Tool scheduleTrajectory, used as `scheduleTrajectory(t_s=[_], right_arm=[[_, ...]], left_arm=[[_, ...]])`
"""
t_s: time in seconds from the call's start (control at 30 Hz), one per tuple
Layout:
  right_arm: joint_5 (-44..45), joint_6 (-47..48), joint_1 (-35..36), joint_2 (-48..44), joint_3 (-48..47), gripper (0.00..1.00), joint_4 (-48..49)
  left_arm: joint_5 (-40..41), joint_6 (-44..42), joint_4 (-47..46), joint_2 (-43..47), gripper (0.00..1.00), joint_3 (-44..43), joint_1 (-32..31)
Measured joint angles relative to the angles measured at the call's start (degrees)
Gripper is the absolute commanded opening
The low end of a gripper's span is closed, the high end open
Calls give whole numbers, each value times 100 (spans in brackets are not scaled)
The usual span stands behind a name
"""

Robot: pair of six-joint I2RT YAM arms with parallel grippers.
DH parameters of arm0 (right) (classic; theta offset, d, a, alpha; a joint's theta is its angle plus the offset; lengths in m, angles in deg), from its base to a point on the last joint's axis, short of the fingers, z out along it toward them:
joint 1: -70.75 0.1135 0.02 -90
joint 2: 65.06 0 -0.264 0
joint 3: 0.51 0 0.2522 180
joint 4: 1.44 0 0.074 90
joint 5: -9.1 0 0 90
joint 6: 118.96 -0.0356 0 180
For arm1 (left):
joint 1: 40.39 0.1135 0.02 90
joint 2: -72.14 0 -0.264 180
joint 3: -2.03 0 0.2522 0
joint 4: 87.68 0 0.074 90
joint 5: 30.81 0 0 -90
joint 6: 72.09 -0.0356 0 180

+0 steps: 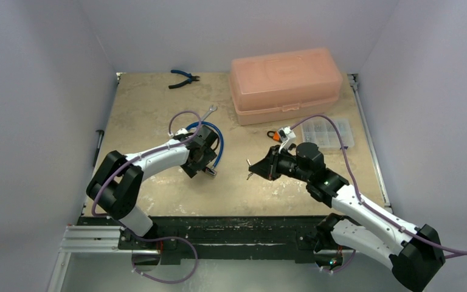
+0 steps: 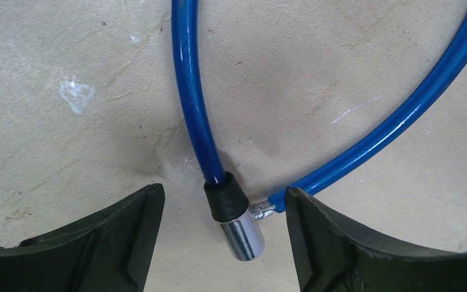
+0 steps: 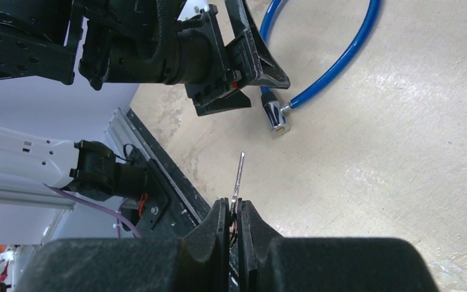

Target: Unlock with the key

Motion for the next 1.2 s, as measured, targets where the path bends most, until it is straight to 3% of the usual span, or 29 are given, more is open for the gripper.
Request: scheduleTrajectory(t_s=[0.87,1.2], right_arm=[[-120,254,0,334,11,0,214],[-120,369,0,330,11,0,201]], left_arm=[[-337,166,697,-997,53,-879,15],[-452,114,807,-1040,1,-876,57]])
